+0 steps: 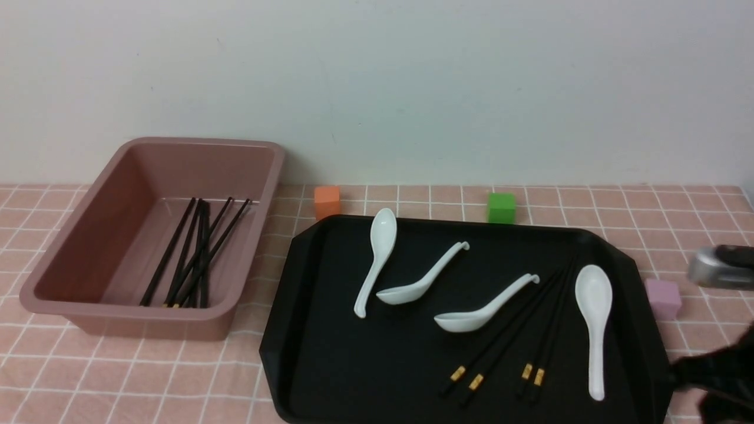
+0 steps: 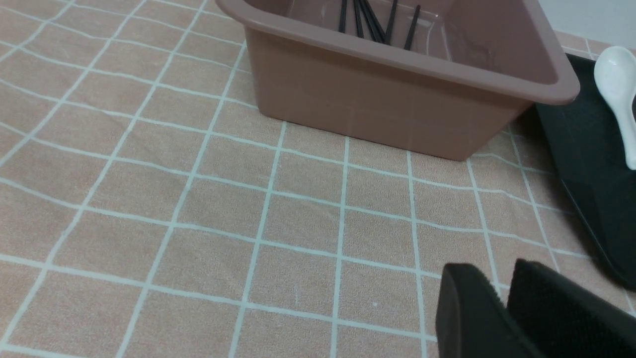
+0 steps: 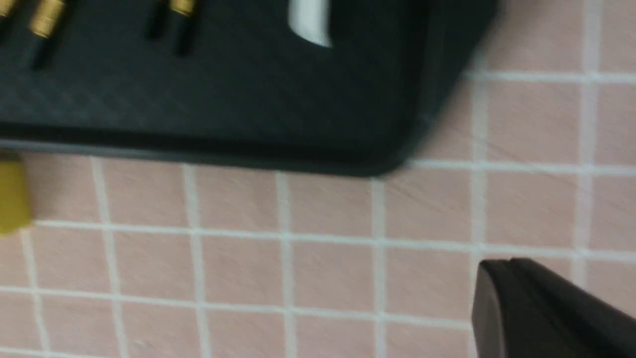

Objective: On pink tablecloth take chopsticks from black tray and put them in box.
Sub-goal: 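Move the gripper over the chopsticks on the black tray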

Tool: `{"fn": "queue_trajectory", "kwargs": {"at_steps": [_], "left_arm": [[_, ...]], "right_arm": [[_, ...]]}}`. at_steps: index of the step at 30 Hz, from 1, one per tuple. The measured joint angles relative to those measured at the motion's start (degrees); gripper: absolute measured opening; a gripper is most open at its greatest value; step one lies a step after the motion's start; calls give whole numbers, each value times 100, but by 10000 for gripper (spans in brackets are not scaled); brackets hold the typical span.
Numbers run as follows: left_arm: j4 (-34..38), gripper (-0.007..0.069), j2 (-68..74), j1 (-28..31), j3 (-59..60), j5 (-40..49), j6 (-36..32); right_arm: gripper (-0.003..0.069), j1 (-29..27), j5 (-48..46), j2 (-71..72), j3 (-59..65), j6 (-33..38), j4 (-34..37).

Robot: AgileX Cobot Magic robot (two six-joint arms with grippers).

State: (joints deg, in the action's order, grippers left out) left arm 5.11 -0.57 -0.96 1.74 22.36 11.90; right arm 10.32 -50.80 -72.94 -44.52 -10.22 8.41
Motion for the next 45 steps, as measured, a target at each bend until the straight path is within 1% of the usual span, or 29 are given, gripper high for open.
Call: {"fn": "queue_trajectory", "kwargs": {"at_steps": [2, 3, 5, 6, 8, 9, 10, 11, 12, 13, 14, 15, 16, 18, 21, 26, 29, 32, 35, 36, 38, 39, 40, 42, 45], "left_arm": [[0, 144, 0, 0, 0, 0, 0], [0, 144, 0, 0, 0, 0, 0], [0, 144, 0, 0, 0, 0, 0], [0, 144, 0, 0, 0, 0, 0], [0, 144, 0, 0, 0, 0, 0], [0, 144, 0, 0, 0, 0, 0], [0, 144, 0, 0, 0, 0, 0], [0, 144, 0, 0, 0, 0, 0], [0, 144, 0, 0, 0, 0, 0], [0, 144, 0, 0, 0, 0, 0], [0, 144, 0, 0, 0, 0, 0], [0, 144, 0, 0, 0, 0, 0], [0, 144, 0, 0, 0, 0, 0], [0, 144, 0, 0, 0, 0, 0], [0, 145, 0, 0, 0, 0, 0], [0, 148, 0, 0, 0, 0, 0], [0, 153, 0, 0, 0, 0, 0], [0, 155, 0, 0, 0, 0, 0], [0, 155, 0, 0, 0, 0, 0], [0, 155, 0, 0, 0, 0, 0], [0, 155, 0, 0, 0, 0, 0], [0, 155, 0, 0, 0, 0, 0], [0, 156, 0, 0, 0, 0, 0], [0, 160, 0, 0, 0, 0, 0], [0, 165, 0, 0, 0, 0, 0]], "right_arm": [[15, 699, 345, -547, -309, -519, -74], [18, 867, 460, -687, -407, -746, -152], [33, 1394, 667, -1221, -828, -1332, -395], [44, 1539, 696, -1370, -953, -1559, -508], [89, 1784, 759, -1917, -1411, -2118, -804], [104, 1840, 768, -2109, -1566, -2243, -886], [148, 1884, 762, -2388, -1780, -2485, -1068], [154, 1890, 762, -2477, -1845, -2512, -1091], [212, 1895, 762, -2771, -2046, -2677, -1252], [220, 1895, 755, -2809, -2070, -2713, -1295], [250, 1880, 748, -2957, -2180, -2772, -1362], [300, 1830, 748, -3212, -2302, -2829, -1404], [320, 1806, 748, -3266, -2343, -2846, -1404], [387, 1658, 759, -3560, -2430, -2863, -1371], [417, 1464, 786, -3728, -2437, -2863, -1225], [416, 1237, 892, -3822, -2487, -2863, -966], [399, 1157, 873, -3864, -2521, -2863, -874], [365, 1140, 809, -3905, -2562, -2787, -842], [320, 1140, 763, -3918, -2569, -2703, -842], [316, 1140, 758, -3926, -2569, -2684, -842], [254, 1140, 665, -3945, -2593, -2598, -883], [248, 1140, 654, -3945, -2593, -2598, -892], [196, 1135, 577, -3956, -2607, -2581, -904], [148, 1129, 509, -3956, -2611, -2560, -903], [137, 1117, 476, -3956, -2618, -2552, -884]]}}
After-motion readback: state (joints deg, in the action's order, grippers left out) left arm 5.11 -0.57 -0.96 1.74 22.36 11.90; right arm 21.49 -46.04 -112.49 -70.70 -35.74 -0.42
